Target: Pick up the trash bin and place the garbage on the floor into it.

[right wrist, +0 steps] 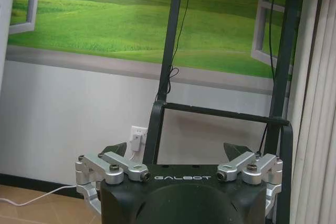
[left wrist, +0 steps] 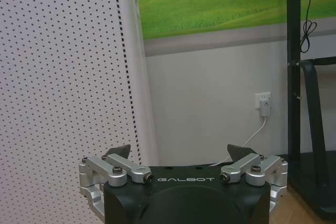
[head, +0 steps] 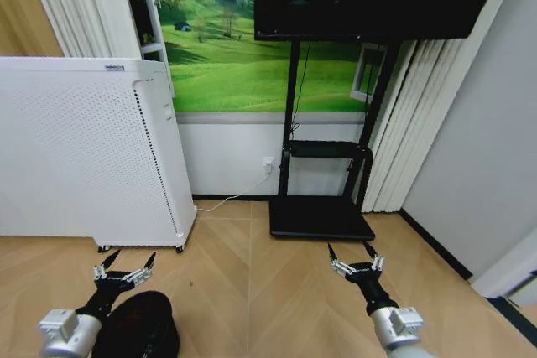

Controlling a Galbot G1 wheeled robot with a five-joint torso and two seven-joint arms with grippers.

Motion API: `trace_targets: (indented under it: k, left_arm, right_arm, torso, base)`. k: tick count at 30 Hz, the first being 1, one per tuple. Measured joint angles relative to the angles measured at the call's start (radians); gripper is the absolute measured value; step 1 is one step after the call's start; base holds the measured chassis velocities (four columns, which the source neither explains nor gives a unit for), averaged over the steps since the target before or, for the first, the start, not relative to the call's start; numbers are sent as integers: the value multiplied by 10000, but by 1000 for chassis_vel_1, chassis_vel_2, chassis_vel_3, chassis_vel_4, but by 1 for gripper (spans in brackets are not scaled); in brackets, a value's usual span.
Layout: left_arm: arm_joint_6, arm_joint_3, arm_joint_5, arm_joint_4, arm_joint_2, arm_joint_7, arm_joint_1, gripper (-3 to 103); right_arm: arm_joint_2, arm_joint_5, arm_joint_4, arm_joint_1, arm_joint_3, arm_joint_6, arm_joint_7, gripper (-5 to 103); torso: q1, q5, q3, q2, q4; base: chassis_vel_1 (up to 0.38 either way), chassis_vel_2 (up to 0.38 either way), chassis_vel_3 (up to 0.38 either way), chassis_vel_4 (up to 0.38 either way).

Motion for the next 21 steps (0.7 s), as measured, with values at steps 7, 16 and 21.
trace_targets:
  k: [7, 16, 21]
  left_arm:
    - [0, 0, 0, -3, 0, -1, -1, 100]
    - [1, 0, 0, -3, 1, 1, -1, 100]
    - [3, 0, 0, -1, 0, 0, 1, 100]
  right_arm:
    - [0, 0, 2, 6, -1, 0, 0, 100]
    - [1, 0, 2, -2, 0, 0, 1, 100]
    - [1, 1, 2, -3, 0, 0, 0, 100]
  torso:
    - [35, 2, 108, 126, 3]
    - [100, 3, 318, 426, 0]
    - [173, 3, 480, 661, 3]
  base:
    - [-215, 215, 197, -216]
    - [-12, 20, -6, 4]
    - [24, -15, -20, 21]
